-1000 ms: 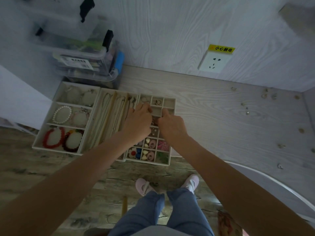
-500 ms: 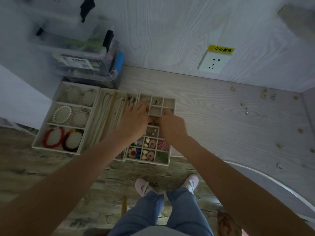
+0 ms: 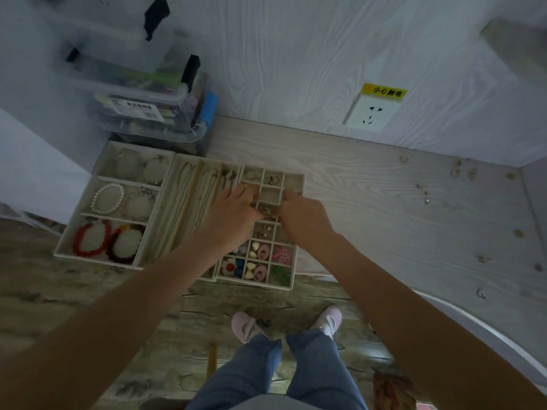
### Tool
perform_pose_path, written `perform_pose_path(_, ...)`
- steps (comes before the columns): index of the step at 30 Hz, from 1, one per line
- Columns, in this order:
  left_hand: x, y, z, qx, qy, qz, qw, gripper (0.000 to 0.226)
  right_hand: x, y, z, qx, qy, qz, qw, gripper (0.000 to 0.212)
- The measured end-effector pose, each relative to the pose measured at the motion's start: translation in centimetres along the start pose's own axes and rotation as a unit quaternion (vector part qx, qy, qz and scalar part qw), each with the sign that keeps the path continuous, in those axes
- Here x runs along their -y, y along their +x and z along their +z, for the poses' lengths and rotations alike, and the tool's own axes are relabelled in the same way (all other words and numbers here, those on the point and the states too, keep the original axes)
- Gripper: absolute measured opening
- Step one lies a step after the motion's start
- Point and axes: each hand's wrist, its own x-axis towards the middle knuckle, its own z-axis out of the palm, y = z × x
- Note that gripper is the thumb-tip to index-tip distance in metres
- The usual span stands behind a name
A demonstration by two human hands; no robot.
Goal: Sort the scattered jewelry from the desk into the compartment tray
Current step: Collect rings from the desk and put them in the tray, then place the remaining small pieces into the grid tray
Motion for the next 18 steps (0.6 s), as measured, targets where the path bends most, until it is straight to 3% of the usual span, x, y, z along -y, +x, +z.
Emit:
perform_pose_path(12,-0.1,0.1,-0.2,0.006,-0.005,-0.003,1.0,0.042,0.8,-0.1,-0.6,0.005,-0.017,-0.005,1.0,0.025)
perform_pose_path(18,-0.4,0.1,-0.7,-0.014,-0.05,-0.035,0.998,0.049,-0.7,-0.7,0.0,-0.015,0.105,0.044,0.993,0.041)
